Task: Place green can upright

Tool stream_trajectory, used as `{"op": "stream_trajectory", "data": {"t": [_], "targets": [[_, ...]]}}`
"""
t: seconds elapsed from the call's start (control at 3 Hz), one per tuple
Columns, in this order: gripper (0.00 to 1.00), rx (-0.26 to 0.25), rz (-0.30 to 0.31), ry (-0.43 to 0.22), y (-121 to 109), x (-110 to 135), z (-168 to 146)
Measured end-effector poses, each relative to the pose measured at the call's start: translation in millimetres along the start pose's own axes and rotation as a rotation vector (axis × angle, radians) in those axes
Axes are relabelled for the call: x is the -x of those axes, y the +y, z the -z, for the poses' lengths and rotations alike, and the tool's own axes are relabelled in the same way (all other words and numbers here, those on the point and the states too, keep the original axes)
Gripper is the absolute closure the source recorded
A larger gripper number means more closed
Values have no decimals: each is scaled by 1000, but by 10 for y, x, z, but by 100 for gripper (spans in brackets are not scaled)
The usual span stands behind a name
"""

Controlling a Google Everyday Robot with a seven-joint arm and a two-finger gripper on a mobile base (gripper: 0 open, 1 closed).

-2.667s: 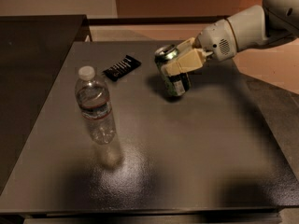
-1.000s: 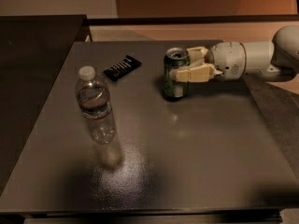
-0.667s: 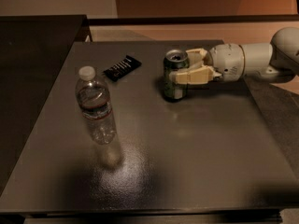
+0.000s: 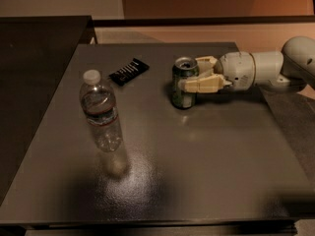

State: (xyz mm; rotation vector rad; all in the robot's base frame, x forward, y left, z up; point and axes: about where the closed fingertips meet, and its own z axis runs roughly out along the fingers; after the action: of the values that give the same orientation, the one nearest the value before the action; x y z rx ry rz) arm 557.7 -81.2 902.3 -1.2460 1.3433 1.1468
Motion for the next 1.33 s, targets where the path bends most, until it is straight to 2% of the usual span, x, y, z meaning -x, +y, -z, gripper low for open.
{"op": "stream_trajectory", "data": {"t": [0.33, 1.33], "targets": [[82, 5, 1, 0, 4, 10, -27], [13, 17, 3, -1, 14, 29, -99]]}}
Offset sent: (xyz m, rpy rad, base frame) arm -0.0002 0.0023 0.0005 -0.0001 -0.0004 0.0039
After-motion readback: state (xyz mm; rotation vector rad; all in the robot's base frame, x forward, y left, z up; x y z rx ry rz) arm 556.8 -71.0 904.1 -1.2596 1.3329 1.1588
